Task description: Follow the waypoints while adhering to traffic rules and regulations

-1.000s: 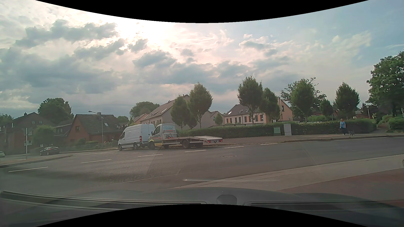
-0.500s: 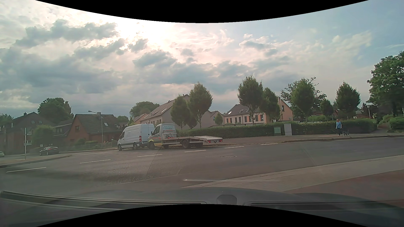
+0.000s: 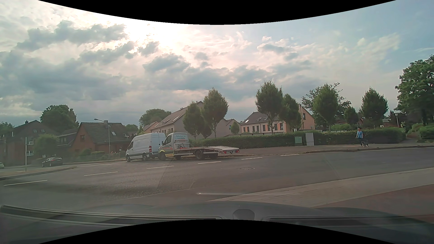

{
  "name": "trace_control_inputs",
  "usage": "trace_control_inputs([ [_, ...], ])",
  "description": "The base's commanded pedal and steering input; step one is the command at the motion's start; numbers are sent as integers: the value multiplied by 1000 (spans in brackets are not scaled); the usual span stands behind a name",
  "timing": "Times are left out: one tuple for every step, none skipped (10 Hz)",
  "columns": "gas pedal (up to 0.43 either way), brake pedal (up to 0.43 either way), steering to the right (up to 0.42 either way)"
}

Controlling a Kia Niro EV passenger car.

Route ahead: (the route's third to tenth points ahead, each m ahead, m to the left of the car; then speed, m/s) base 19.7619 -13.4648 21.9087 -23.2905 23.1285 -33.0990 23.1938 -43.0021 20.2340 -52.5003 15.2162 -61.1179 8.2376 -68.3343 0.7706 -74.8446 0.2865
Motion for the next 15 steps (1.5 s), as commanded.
trace_control_inputs([
  [0,49,-5],
  [0,55,-5],
  [0,61,-5],
  [0,73,-6],
  [0,73,-6],
  [0,85,-5],
  [0,79,-5],
  [0,79,-6],
  [0,79,-6],
  [0,85,-5],
  [0,91,-6],
  [0,104,-6],
  [0,116,-6],
  [0,122,-6],
  [0,122,-6],
])
